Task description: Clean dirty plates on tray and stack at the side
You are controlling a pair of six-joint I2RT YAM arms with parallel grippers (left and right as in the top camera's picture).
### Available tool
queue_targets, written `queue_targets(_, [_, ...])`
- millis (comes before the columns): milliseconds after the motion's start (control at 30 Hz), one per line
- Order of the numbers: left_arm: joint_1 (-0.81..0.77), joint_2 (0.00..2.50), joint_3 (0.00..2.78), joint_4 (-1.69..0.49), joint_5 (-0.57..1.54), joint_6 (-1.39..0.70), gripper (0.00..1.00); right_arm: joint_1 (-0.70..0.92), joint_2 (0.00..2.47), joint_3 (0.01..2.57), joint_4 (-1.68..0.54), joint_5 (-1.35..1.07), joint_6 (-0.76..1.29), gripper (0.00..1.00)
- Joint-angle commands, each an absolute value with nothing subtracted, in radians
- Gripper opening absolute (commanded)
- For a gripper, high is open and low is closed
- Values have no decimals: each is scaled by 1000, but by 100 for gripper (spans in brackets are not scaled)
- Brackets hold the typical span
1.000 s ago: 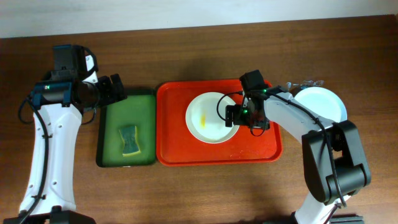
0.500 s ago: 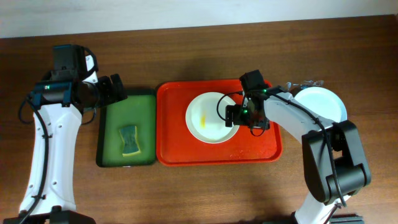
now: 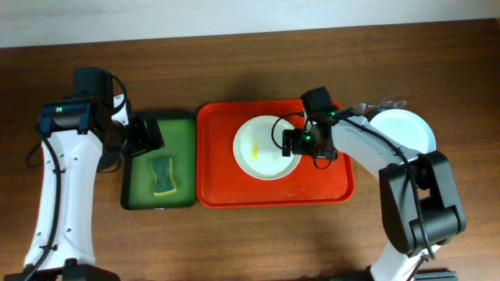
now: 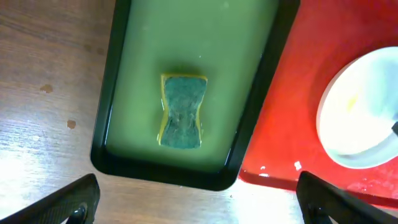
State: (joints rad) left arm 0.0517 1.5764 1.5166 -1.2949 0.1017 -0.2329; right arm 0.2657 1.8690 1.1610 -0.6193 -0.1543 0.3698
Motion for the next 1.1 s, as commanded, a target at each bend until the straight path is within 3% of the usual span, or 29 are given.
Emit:
queue_targets(0, [48, 1576, 1502, -1295, 115, -246, 99, 274, 1869, 1163, -579, -146, 371, 98])
queue_targets(100, [48, 1576, 1423, -1242, 116, -246, 95, 274, 1869, 1163, -576, -216, 378, 98])
queue_targets(133, [48, 1576, 1371, -1206, 116, -247, 78, 274, 1869, 1163, -562, -213, 377, 99])
queue_targets(167, [48, 1576, 1325, -1167, 116, -247, 70, 274, 1869, 1163, -564, -214, 378, 51])
queue_targets(200, [48, 1576, 1259, -1104, 116, -247, 68, 275, 1869, 1163, -563, -217, 378, 18])
queue_targets(233, [48, 1576, 1209, -1056, 116, -247, 69, 275, 1869, 1163, -564, -216, 378, 8])
queue_targets(267, [48, 1576, 1171, -1016, 116, -247, 73, 275, 1869, 1163, -564, -216, 378, 4])
queue_targets(333, [48, 1577, 1130, -967, 116, -246, 74, 275, 1869, 1163, -569, -197, 378, 4])
queue_targets(400, [46, 1577, 1121, -950, 116, -246, 75, 276, 1871, 1163, -574, -198, 378, 25])
queue_targets(467, [20, 1578, 1121, -944, 110, -246, 76, 281, 1871, 1156, -577, -198, 378, 27])
queue_targets(500, [-1, 1578, 1121, -936, 105, -246, 78, 297, 1871, 1138, -551, -194, 378, 26])
queue_targets(600, [-18, 1578, 1120, -936, 22, -246, 81, 314, 1871, 1127, -552, -102, 378, 6])
queue_targets(667, [-18, 1578, 1118, -936, 22, -246, 80, 314, 1871, 1127, -556, -96, 378, 4])
queue_targets(733, [-27, 1578, 1101, -937, 22, -246, 78, 313, 1871, 1127, -580, 12, 377, 4])
queue_targets(867, [-72, 1589, 1046, -881, -8, -247, 64, 315, 1871, 1127, -590, -7, 378, 4])
queue_targets(900, [-72, 1605, 1029, -840, -8, -246, 53, 315, 1871, 1127, -590, -7, 378, 4])
queue_targets(933, [-72, 1617, 1025, -814, -8, -246, 49, 315, 1871, 1127, -590, -7, 377, 4])
queue_targets(1067, [-72, 1689, 1025, -793, -47, -246, 42, 315, 1871, 1127, -595, -6, 377, 4])
